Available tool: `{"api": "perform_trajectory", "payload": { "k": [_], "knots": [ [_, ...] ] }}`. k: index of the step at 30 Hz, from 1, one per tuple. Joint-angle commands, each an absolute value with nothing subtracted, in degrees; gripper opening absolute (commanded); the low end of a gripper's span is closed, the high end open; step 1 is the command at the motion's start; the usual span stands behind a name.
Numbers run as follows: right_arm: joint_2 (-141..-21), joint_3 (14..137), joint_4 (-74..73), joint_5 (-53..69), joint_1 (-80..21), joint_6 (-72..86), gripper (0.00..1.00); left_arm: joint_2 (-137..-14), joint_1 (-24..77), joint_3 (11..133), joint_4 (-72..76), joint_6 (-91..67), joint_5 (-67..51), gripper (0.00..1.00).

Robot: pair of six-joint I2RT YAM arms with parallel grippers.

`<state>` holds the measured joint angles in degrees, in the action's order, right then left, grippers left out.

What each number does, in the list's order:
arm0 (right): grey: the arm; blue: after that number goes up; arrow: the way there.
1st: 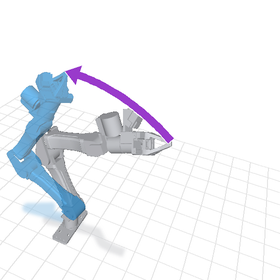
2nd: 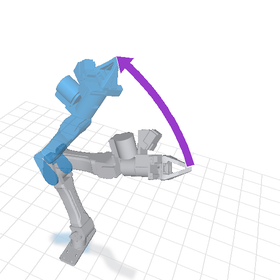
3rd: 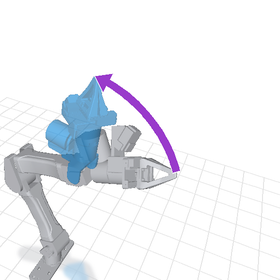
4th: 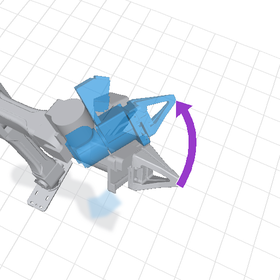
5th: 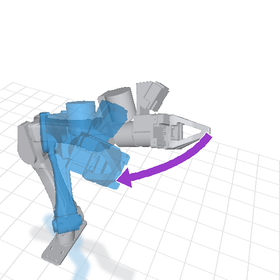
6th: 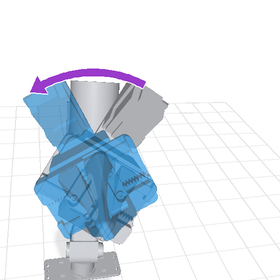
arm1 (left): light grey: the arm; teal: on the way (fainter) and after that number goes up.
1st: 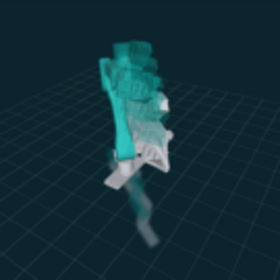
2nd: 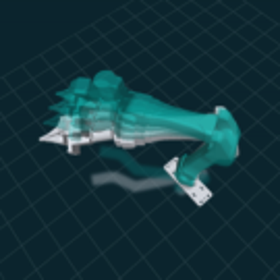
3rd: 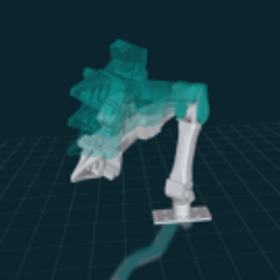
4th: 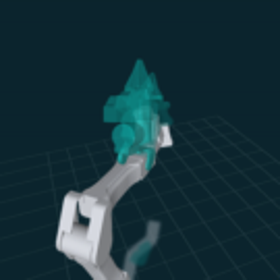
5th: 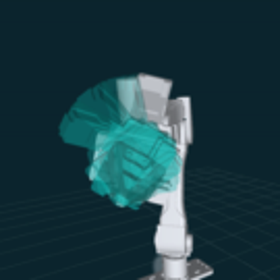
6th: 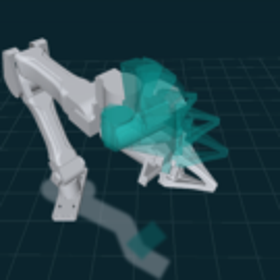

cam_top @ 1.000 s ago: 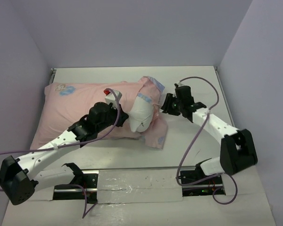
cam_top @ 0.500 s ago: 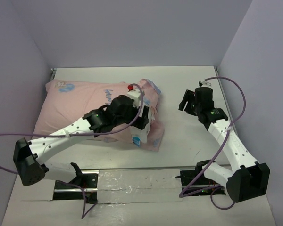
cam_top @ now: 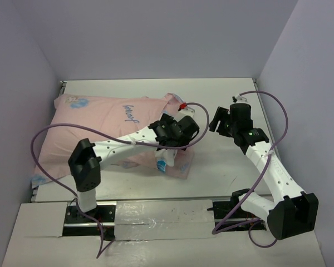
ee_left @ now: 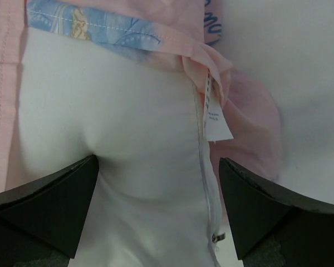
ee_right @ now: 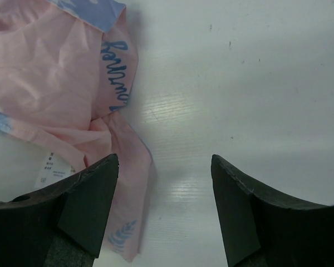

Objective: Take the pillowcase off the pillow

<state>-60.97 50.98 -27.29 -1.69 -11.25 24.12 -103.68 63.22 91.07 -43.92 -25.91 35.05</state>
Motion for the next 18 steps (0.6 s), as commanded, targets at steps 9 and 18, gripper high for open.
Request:
{"api": "perform_trajectory", "payload": {
  "k": [9,18],
  "knots": [
    [-60.3,49.5,-23.7,-0.4,-10.6,22.3,0.75,-118.2,61.6,105.7,-57.7,-35.6,53.9,0.99],
    [-60.4,49.0,-22.7,-0.6,-9.8,22.4,0.75,-128.8,56.8,103.2,-68.4,-46.4,51.7,0.99]
  ]
}}
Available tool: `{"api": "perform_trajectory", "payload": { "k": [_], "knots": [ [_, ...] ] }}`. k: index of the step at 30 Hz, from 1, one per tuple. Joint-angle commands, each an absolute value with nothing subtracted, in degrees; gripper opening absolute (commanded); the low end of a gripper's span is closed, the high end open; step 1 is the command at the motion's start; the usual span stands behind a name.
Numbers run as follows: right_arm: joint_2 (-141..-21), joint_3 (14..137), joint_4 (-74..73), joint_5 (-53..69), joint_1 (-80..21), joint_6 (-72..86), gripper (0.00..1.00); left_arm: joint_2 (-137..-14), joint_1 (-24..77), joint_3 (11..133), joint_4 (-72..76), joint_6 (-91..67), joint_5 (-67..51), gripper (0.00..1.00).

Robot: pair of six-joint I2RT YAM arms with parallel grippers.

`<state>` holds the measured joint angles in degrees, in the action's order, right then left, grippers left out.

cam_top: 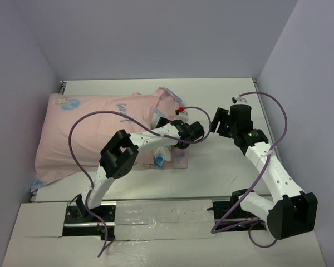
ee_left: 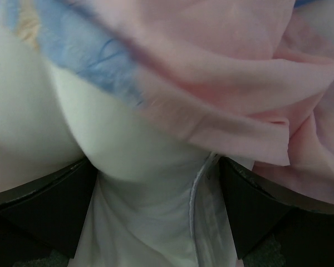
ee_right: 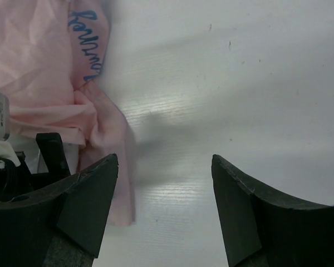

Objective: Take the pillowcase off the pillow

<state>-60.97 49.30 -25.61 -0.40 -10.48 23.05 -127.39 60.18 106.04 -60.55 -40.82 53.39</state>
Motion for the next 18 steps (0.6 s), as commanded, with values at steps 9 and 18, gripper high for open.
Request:
{"api": "perform_trajectory", "payload": {
  "k": [9,18],
  "knots": [
    [-64.2,50.5,-21.0,-0.4,-9.3,23.4,0.75,-120.0,55.4,93.2,-62.3,-39.5,43.7,0.99],
    [-66.7,50.9,-18.6,2.1,-9.2,24.3,0.75,-116.0,52.3,85.9,-61.1,-35.5,38.6,0.68]
  ]
}}
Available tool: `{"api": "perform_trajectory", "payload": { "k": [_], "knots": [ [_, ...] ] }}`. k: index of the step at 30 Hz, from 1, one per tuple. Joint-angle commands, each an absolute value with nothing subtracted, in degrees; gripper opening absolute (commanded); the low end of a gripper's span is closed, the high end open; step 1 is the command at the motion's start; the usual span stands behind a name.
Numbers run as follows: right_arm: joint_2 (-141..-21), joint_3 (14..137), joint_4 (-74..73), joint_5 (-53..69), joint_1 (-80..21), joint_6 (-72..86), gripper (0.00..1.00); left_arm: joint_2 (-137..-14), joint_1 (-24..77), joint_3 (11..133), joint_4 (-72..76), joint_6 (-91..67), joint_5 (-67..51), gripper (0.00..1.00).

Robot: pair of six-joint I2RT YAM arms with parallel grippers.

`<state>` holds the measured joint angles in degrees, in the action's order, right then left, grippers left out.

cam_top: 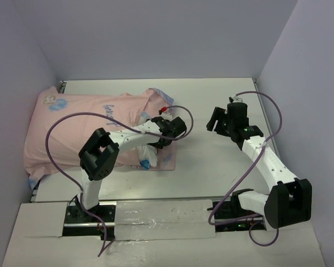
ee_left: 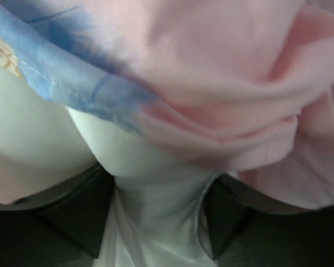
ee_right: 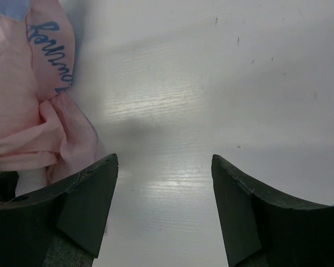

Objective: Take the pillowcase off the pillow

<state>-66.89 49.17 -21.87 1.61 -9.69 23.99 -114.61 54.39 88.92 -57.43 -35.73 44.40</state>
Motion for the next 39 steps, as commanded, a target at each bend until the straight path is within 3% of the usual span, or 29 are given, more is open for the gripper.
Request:
{"api": "perform_trajectory", "payload": {
  "k": [1,2,4,12,21,25,29,39],
  "knots": [
    [-66.8,50.8,-18.6,2.0,-9.1,24.4,0.75,-116.8,52.2,85.4,-61.5,-35.9,38.8,0.61],
    [-66.8,50.8,-18.5,2.0,-9.0,24.4,0.75,-116.9,52.0,85.1,-61.5,-35.8,38.9,0.36],
    [-66.7,50.5,-18.5,2.1,-8.9,24.5,0.75,-116.5,51.6,84.7,-60.8,-35.8,38.2,0.01],
    [-66.5,49.8,-17.1,4.4,-8.4,23.3,0.75,-108.8,51.1,86.6,-57.0,-32.8,34.7,0.0],
    [-70.1,51.3,-6.3,22.4,-12.8,13.4,0.75,-91.0,51.2,87.3,-50.8,-27.0,25.8,0.0],
    [-71.4,54.4,-5.6,24.1,-21.8,3.4,0.78,-86.5,51.2,86.9,-51.7,-27.6,27.0,0.0],
    [-72.2,54.5,2.0,25.2,-32.5,5.3,0.79,-86.2,51.2,87.2,-52.7,-28.4,27.2,0.0],
    [-82.3,61.1,9.2,19.6,-41.8,11.9,0.78,-86.3,51.1,86.9,-52.2,-29.0,25.7,0.0]
  ]
}}
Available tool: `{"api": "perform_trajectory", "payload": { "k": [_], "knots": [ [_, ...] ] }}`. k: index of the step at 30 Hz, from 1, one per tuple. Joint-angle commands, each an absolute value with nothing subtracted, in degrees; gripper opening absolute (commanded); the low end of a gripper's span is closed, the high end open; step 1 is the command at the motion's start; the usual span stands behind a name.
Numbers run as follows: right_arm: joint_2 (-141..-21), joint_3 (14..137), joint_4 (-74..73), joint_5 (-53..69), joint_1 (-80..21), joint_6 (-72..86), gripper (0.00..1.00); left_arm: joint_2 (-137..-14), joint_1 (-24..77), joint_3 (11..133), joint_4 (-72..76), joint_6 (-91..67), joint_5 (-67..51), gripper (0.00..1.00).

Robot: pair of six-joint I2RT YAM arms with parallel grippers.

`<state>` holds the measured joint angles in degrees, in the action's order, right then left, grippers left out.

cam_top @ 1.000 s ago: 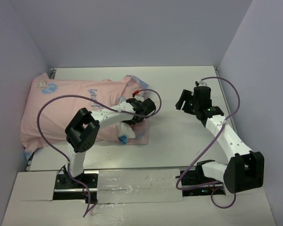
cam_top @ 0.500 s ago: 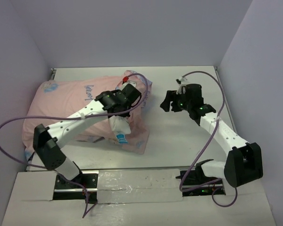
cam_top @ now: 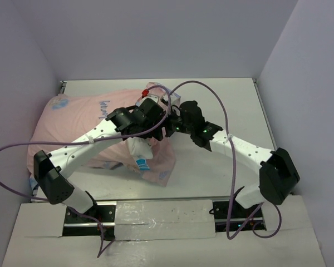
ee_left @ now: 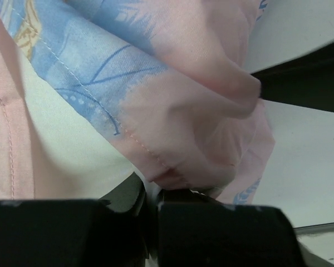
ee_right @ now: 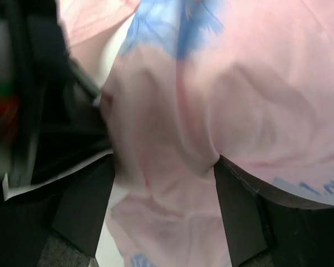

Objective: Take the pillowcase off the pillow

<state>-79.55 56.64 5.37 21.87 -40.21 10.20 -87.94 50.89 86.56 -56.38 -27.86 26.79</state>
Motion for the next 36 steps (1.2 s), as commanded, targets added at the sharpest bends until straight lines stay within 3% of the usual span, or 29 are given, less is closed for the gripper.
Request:
{"api": "perform_trajectory", "payload": {
  "k": [1,2,3,5,6,11,17,28,36],
  "knots": [
    [-84.5,61.8,8.7,17.5,-42.1,12.3,0.76,-86.1,51.1,86.9,-52.2,-29.0,25.2,0.0],
    [-85.7,62.7,7.6,16.4,-42.2,12.2,0.72,-86.0,51.1,86.9,-52.4,-29.4,25.1,0.0],
    [-86.7,64.1,6.7,14.1,-42.3,13.5,0.46,-85.6,51.1,86.7,-52.6,-29.5,25.3,0.0],
    [-87.5,64.7,4.1,2.3,-42.0,16.2,0.1,-85.1,51.1,86.0,-52.7,-29.9,25.8,0.0],
    [-87.2,64.4,3.3,-2.6,-41.8,19.1,0.0,-84.3,51.1,85.0,-52.6,-30.1,26.0,0.0],
    [-83.3,63.3,-5.0,-20.7,-35.5,26.1,0.0,-83.0,50.9,82.5,-53.5,-31.2,26.4,0.0],
    [-79.8,62.3,-9.7,-30.0,-25.3,30.2,0.0,-82.9,50.6,80.3,-55.2,-32.7,26.2,0.0],
    [-79.1,64.9,-8.1,-24.3,-21.5,25.8,0.0,-86.1,50.4,81.3,-55.6,-34.3,27.2,0.0],
    [-87.5,70.6,-2.9,-24.8,-15.3,26.8,0.0,-70.8,50.4,79.6,-43.9,-30.1,23.5,0.0]
  ]
}}
